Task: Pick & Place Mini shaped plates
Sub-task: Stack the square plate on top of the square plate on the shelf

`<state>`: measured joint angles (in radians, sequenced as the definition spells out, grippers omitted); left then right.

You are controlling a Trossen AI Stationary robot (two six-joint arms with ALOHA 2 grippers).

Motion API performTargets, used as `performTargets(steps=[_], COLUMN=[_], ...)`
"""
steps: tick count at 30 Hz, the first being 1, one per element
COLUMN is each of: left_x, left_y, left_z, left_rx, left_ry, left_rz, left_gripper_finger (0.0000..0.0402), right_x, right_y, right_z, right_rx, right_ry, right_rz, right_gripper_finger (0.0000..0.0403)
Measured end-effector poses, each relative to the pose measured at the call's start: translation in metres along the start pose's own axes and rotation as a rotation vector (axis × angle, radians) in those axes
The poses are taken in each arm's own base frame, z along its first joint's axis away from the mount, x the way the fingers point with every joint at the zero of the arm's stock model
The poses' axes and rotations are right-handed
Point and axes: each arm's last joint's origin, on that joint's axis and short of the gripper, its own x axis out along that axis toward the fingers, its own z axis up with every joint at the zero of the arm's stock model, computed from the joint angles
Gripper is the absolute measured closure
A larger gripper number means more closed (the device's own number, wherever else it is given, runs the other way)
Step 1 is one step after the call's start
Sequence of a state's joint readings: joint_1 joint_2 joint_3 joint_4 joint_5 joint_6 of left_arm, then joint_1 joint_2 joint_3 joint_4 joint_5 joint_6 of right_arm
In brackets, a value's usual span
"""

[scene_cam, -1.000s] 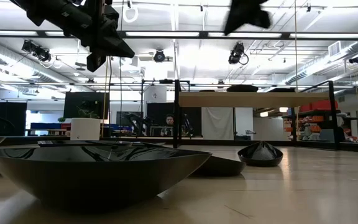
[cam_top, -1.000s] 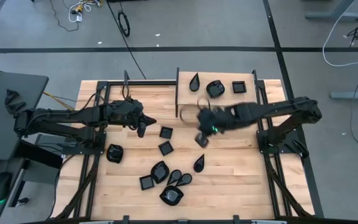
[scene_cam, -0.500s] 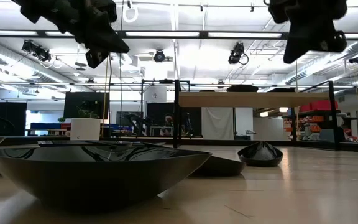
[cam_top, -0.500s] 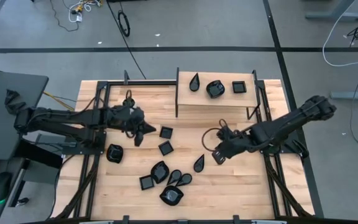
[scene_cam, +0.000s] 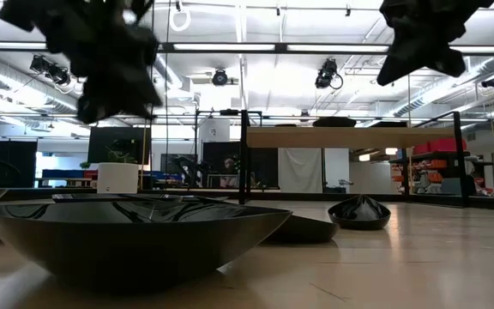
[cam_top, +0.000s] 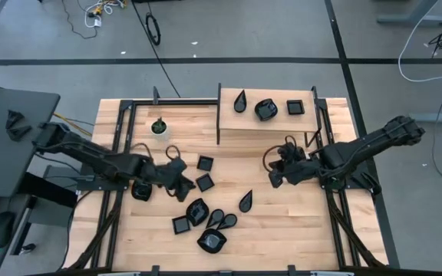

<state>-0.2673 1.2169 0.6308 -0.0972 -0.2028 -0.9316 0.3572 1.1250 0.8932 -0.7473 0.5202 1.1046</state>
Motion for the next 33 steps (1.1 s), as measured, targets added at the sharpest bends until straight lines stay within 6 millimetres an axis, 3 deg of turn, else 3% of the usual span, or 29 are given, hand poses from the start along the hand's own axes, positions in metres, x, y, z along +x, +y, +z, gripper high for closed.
performTargets(steps=[6, 13, 20, 33], left_x=[0.035, 0.066, 0.081, 0.083], left_y=[0.015, 0.032, 0.04, 0.043], left_z=[-0.016, -0.023, -0.019, -0.008], left_rx=[-0.499, -0.744, -0.822, -0.809], left_ry=[0.053, 0.03, -0.013, -0.068], left_rz=[0.169, 0.266, 0.261, 0.23], left_gripper_finger=[0.0228, 0.0215, 0.0255, 0.0394], right_x=[-0.004, -0.004, -0.004, -0.005], right_y=[-0.005, -0.012, -0.013, -0.014], right_z=[0.003, -0.001, -0.001, -0.001], right_rx=[-0.181, -0.248, -0.266, -0.328], right_ry=[0.004, 0.048, 0.05, 0.044], right_rz=[-0.003, -0.062, -0.08, -0.087], right_gripper_finger=[0.0399, 0.0399, 0.0399, 0.0399])
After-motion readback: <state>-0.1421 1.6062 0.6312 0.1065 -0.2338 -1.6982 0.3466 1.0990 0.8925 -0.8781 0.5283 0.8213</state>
